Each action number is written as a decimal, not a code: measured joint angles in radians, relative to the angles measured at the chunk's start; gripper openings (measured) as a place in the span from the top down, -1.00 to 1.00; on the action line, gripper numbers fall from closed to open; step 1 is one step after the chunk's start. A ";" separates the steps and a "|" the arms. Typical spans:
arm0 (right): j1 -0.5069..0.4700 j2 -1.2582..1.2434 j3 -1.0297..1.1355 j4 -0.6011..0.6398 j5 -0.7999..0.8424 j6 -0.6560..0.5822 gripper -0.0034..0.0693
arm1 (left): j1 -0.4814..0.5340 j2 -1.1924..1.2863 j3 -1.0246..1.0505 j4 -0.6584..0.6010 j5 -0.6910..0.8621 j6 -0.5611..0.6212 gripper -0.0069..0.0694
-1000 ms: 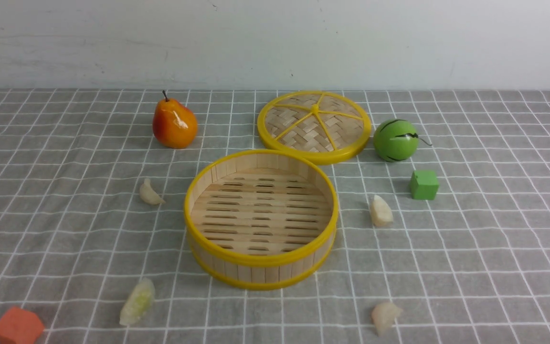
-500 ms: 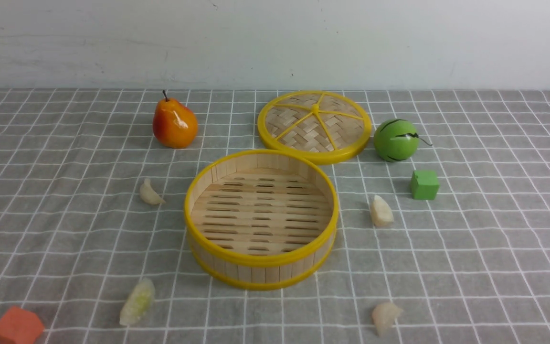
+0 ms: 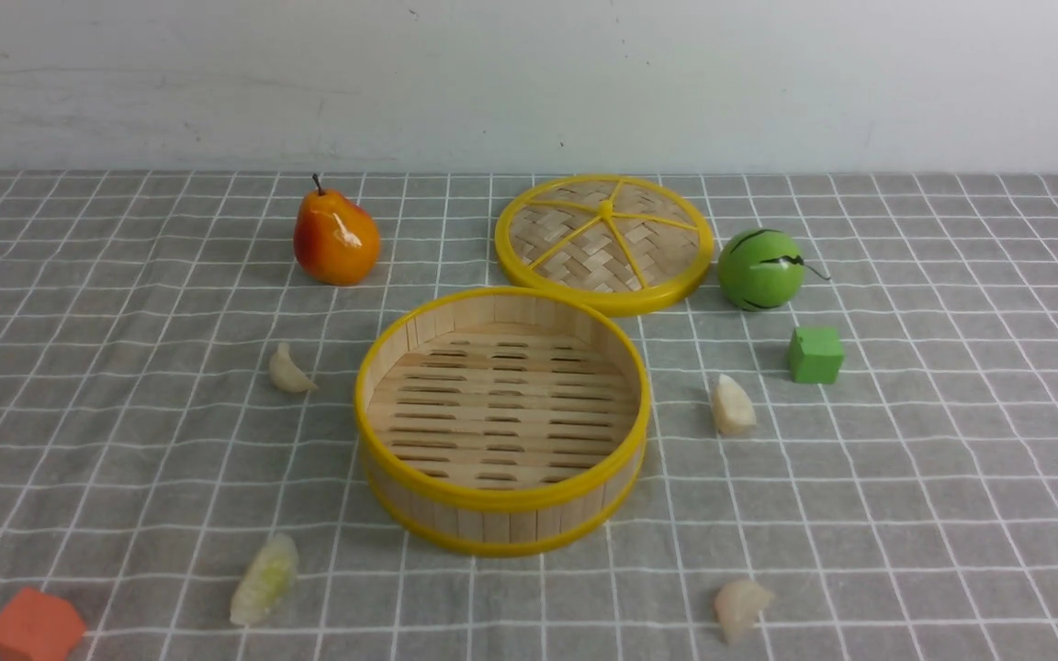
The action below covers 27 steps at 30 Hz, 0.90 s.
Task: Put the dumplings into the steamer on the table with the grey tablecloth.
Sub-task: 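Reach for and grasp a dumpling on the table with the left gripper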
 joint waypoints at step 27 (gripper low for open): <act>0.000 0.731 -0.209 0.501 0.555 -0.531 0.91 | -0.080 1.411 -0.985 -0.071 0.778 0.045 -0.13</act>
